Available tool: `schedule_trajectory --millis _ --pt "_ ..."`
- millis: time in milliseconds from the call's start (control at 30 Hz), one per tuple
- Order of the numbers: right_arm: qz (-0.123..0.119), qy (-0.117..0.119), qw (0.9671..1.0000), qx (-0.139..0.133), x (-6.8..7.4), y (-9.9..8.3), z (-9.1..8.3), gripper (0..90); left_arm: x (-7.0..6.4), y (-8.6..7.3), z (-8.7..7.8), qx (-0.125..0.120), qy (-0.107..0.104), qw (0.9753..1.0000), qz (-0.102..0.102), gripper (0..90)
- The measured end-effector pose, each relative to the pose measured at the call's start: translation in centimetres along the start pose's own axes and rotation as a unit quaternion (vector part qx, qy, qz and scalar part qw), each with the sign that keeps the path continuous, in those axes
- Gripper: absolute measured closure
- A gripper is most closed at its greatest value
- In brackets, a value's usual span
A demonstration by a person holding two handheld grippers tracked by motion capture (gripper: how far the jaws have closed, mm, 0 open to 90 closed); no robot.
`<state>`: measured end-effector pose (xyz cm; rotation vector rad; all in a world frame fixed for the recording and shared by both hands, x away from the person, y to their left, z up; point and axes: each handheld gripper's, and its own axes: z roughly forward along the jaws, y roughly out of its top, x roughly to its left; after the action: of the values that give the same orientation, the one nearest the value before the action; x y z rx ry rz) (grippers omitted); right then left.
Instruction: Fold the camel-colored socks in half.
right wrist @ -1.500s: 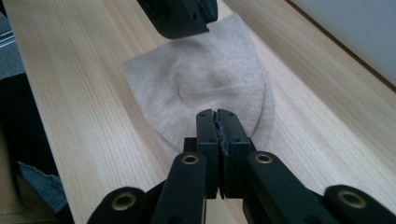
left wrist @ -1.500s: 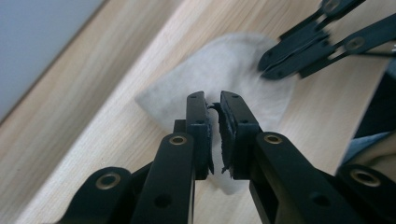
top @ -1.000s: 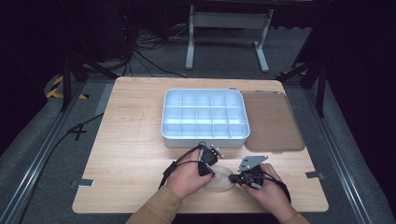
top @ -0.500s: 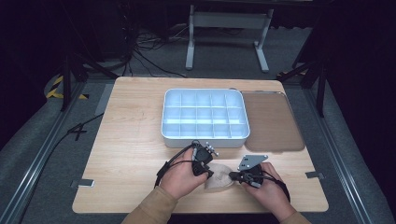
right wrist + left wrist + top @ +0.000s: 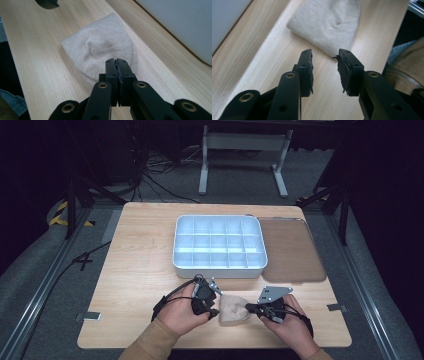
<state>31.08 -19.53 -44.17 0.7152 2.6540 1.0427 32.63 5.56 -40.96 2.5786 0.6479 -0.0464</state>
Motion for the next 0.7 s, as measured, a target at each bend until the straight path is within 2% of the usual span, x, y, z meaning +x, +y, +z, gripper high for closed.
schedule_trajectory --millis 167,233,300,367,467,600,700 --pt "0.003 0.005 1.0000 -0.001 0.1 0.1 -0.1 89.0 0.2 -0.2 -0.1 0.001 -0.010 0.9999 -0.005 65.9" --pt "0.007 0.008 0.9999 0.000 0.1 0.1 0.0 88.9 0.4 -0.4 -0.1 -0.004 -0.010 0.9999 -0.012 66.1" --pt "0.011 0.012 0.9999 -0.003 0.0 0.0 0.1 88.4 0.6 -0.5 -0.1 0.001 0.000 0.9999 -0.016 66.1" --pt "0.014 0.013 0.9998 -0.007 0.2 0.1 0.4 88.4 0.9 -0.6 0.2 0.005 0.006 0.9999 -0.012 66.2" --pt "0.013 0.020 0.9996 -0.017 0.6 0.3 0.8 88.0 1.0 -0.8 0.4 0.016 0.005 0.9997 -0.018 67.0" --pt "0.012 0.022 0.9995 -0.022 0.8 0.6 1.2 88.4 1.2 -0.9 0.7 0.017 0.005 0.9996 -0.020 67.2" --pt "0.020 0.027 0.9991 -0.026 0.9 0.7 1.9 88.4 1.3 -1.0 0.9 0.021 0.005 0.9995 -0.021 67.5"
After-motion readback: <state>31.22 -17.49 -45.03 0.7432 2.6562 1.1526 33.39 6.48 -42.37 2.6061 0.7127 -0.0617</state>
